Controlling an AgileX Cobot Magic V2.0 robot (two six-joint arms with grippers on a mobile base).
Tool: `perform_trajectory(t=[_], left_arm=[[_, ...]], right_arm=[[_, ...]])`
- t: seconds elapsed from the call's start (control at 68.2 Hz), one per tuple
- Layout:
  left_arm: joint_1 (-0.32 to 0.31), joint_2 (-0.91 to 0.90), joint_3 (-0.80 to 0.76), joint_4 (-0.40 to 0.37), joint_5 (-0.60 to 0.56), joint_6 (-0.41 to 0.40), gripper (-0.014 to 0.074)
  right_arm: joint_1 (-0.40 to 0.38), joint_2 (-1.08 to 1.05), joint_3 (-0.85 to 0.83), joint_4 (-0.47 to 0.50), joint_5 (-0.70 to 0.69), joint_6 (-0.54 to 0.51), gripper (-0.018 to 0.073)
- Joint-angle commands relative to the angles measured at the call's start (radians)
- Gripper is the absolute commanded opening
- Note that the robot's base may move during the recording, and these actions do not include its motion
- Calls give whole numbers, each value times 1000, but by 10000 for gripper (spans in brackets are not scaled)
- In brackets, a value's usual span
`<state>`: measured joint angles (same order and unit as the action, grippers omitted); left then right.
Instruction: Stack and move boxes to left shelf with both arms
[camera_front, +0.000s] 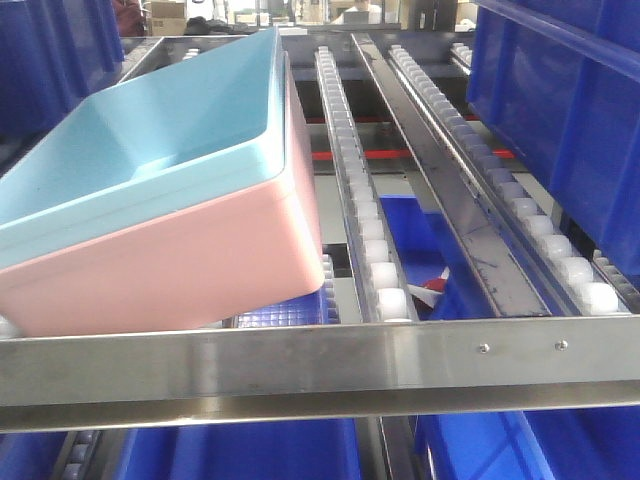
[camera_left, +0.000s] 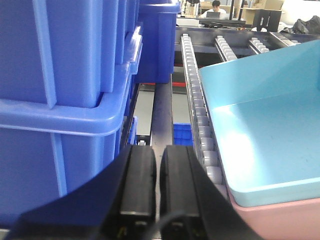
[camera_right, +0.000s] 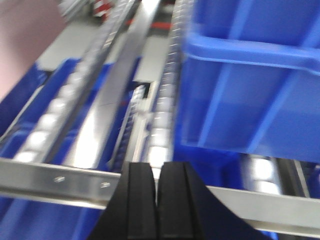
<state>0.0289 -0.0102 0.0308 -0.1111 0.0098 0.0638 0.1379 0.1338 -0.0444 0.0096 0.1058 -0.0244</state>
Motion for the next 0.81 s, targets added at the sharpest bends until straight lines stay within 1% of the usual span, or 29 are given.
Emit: perform_trajectory(t=[0.0,0.132,0.792], left_arm=[[1,-15,30,-3,-91,5,11],[1,-15,30,-3,-91,5,11],[1,-15,30,-3,-91,5,11]], right_arm=[[-61,-65,8,15,-98,-6,50],[-139,-151,49,48,-118,-5,50],[-137,-164,56,51,-123,-5,50]])
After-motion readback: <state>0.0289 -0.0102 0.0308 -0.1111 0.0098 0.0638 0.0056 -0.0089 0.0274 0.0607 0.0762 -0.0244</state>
